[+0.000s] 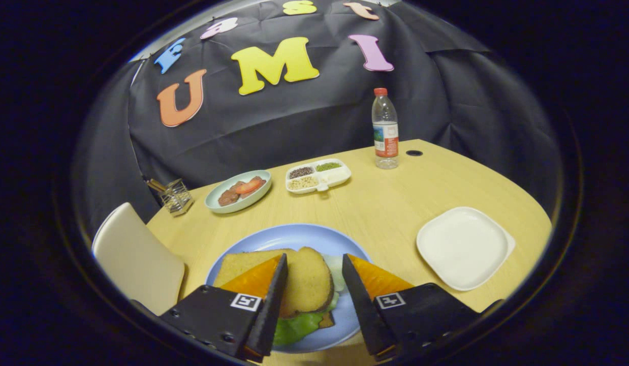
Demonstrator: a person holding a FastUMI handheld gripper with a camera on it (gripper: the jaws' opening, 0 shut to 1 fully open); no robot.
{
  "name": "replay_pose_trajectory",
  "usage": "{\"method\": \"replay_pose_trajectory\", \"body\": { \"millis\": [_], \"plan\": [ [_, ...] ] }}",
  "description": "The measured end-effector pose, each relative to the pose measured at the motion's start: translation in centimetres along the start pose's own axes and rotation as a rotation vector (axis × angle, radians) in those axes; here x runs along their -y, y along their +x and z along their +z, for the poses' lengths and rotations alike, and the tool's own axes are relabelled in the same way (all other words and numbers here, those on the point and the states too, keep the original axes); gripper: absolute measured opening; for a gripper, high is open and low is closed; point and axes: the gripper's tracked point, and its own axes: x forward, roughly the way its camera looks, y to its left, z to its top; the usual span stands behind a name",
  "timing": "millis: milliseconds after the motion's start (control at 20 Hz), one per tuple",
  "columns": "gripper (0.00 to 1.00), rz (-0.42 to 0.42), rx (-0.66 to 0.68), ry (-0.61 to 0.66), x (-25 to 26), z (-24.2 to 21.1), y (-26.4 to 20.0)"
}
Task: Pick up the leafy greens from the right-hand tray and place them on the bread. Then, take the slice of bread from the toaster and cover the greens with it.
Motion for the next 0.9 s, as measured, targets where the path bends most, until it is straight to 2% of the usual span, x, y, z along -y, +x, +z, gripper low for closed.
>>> {"method": "replay_pose_trajectory", "body": {
  "millis": [50, 100, 300, 550, 900],
  "plan": [
    [0.73, -0.006, 0.011, 0.003, 0.0, 0.4, -0.6],
    [0.83, -0.016, 0.021, 0.004, -0.1, 1.0, -1.3],
    [0.84, -0.057, 0.110, -0.024, 0.1, 4.4, -6.4],
    [0.84, -0.116, 0.277, -0.047, 0.9, 10.0, -16.1],
    [0.86, -0.122, 0.451, -0.136, 0.6, 14.1, -29.6]
  ]
}}
